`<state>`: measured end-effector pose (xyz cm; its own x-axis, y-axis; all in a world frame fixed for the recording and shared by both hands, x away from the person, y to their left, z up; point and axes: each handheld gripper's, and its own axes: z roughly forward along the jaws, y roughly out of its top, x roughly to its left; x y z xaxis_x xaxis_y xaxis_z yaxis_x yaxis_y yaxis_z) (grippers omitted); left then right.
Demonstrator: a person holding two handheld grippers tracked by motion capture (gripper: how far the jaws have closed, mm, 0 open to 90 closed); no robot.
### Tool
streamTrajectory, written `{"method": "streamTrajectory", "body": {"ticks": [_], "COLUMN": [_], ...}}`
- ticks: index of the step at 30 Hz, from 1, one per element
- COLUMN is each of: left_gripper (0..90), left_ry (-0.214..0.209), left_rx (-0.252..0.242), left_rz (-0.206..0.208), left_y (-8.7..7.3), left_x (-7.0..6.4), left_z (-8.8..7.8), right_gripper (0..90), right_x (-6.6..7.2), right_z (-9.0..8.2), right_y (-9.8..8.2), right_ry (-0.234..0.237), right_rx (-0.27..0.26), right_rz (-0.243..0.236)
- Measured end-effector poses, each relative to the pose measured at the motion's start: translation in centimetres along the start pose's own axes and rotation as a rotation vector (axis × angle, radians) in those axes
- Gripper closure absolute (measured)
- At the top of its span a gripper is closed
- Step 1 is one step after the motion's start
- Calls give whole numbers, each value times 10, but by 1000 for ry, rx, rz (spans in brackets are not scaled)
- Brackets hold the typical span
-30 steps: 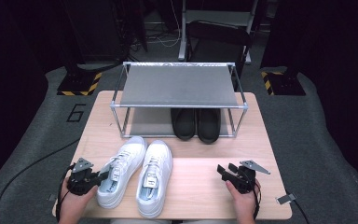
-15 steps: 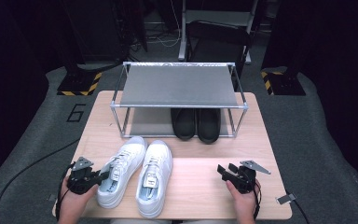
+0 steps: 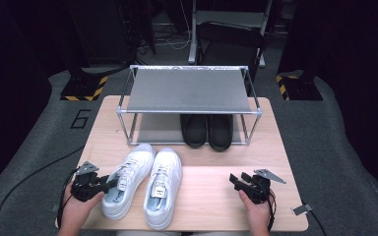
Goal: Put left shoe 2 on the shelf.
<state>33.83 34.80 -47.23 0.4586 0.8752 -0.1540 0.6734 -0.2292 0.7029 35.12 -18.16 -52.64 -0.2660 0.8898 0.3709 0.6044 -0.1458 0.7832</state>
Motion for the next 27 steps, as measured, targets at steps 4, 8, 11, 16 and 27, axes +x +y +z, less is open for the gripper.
{"method": "streamTrajectory", "body": {"ticks": [4, 8, 11, 16, 27], "left_gripper": [663, 694, 719, 719, 787], "left_ry": [-2, 28, 36, 8, 24], "left_rx": [2, 39, 19, 26, -10], "left_rz": [26, 88, 77, 134, 56], "left_y": [0, 3, 0, -1, -6], "left_x": [-2, -4, -5, -1, -1], "left_z": [0, 3, 4, 4, 5], "right_gripper": [411, 412, 412, 411, 412], "right_x": [0, 0, 1, 0, 0], "right_z": [0, 1, 0, 1, 1], "right_y": [0, 0, 0, -1, -1], "right_ry": [2, 4, 4, 9, 16], "right_rx": [0, -4, 0, 5, -4], "right_rz": [-2, -6, 0, 6, -1]}}
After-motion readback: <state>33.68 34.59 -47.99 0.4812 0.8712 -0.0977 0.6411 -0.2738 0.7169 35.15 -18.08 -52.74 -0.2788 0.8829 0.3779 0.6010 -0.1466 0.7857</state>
